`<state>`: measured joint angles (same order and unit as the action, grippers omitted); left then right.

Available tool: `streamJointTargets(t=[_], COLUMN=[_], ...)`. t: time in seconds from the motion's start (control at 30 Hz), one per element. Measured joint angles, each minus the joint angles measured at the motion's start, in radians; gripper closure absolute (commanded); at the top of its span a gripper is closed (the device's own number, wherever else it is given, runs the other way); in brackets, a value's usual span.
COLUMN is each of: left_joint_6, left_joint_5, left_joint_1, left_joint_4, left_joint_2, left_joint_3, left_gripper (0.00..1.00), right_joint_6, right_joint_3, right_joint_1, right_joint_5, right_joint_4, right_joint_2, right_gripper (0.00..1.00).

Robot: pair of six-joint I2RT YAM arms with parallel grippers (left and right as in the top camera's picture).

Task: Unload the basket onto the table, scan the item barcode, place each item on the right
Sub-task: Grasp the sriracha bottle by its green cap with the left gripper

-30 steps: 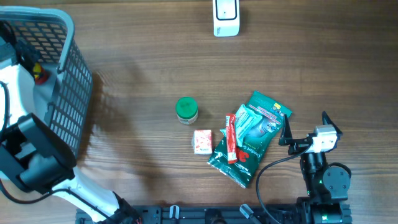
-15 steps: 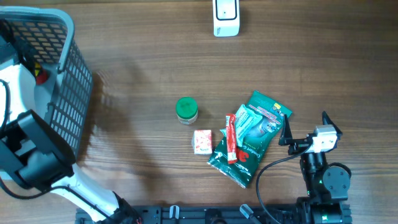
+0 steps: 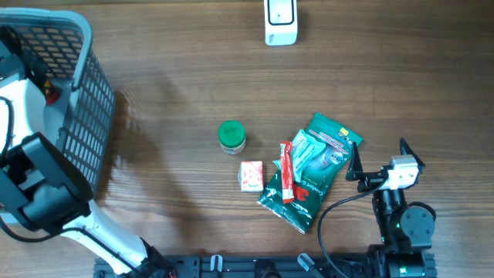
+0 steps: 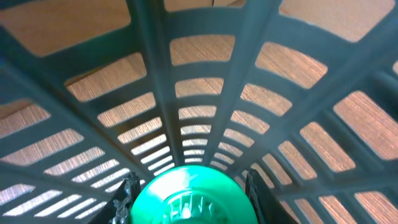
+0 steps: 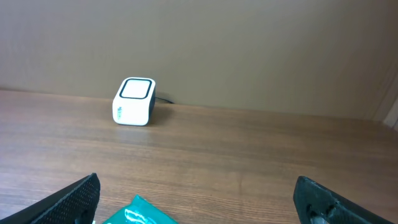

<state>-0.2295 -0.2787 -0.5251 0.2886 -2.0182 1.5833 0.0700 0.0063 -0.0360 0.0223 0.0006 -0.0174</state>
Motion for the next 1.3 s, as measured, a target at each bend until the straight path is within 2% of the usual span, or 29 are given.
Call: streamJointTargets(t=[0.23,0.47,0.57,0.77,0.83,0.93,1.13,1.2,1.3], left_joint_6=[-0.001,-0.001,-0.002,-0.022,-0.026,-0.031,-0.059,-0.098,-0.133], left_joint_5=[0.005,0.008,0.008,0.008,0.01,0.022,0.174,0.264,0.477], left_joint_1=[0.0,-0.002,-0.007,-0.011,-0.011,-0.011,-0.013,-0.013,-0.012], left_joint_4=[0.122,0.373,0.473,0.526,0.523,0.503,0.467,0.466,0.47], left_joint_2=[0.073,0.234,0.26,0.286,0.333,0.447,0.735,0.818,0.916], left_joint_3=[-0.006,-0.006,-0.006,-0.009,-0.011,-0.012,-0.01,-0.008,-0.002], left_gripper=[0.82,0.88,0.87,0.83,0.79,0.79,0.8,0.81,0.82], right_joint_6=[0.0,0.0,0.0,0.0,0.0,0.0,0.0,0.0,0.0], right_joint_3=[0.0,0.0,0.0,0.0,0.0,0.0,0.0,0.0,0.0], right_joint_1=[0.0,0.0,0.0,0.0,0.0,0.0,0.0,0.0,0.0], right_joint_5=[0.0,0.0,0.0,0.0,0.0,0.0,0.0,0.0,0.0], right_joint_4=[0.0,0.0,0.0,0.0,0.0,0.0,0.0,0.0,0.0], right_joint_2=[0.0,0.0,0.0,0.0,0.0,0.0,0.0,0.0,0.0], right_gripper=[0.0,0.0,0.0,0.0,0.0,0.0,0.0,0.0,0.0])
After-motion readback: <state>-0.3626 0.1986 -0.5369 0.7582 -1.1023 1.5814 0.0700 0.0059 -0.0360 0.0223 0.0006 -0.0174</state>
